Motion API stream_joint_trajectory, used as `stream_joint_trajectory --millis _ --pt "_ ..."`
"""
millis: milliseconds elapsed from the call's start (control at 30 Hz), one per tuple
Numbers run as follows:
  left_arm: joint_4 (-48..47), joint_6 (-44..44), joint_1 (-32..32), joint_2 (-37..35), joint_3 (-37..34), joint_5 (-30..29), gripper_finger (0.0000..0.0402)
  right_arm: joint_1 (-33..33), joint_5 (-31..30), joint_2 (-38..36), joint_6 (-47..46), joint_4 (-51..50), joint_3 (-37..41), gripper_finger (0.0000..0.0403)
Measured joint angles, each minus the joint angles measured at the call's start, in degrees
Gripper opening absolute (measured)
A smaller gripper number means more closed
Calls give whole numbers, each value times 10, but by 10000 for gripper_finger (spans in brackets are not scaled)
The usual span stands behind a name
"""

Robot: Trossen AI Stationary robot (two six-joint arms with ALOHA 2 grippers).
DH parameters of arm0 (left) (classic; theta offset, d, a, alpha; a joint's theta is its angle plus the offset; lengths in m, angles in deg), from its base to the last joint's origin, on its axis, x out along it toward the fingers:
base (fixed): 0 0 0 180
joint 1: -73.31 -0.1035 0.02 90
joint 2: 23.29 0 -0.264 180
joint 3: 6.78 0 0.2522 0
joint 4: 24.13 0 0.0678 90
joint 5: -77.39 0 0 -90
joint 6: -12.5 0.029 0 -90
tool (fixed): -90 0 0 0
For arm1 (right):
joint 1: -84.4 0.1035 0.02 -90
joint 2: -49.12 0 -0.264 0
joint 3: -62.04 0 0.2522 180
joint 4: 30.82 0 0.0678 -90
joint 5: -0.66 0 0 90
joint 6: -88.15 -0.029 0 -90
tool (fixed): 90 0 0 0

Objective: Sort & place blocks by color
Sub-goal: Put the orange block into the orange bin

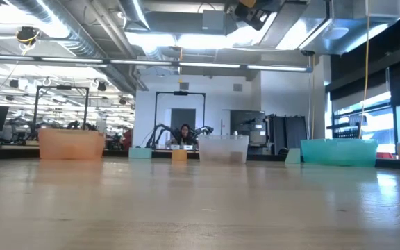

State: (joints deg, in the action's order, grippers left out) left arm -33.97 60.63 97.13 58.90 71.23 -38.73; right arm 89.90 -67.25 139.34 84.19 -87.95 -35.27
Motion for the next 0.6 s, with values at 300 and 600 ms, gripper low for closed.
stream_joint_trajectory --millis 300,600 --pt "48 33 -30 34 0 40 179 0 3 8 13 16 0 133" --pt "53 14 -56 38 0 80 179 0 9 23 25 21 0 133"
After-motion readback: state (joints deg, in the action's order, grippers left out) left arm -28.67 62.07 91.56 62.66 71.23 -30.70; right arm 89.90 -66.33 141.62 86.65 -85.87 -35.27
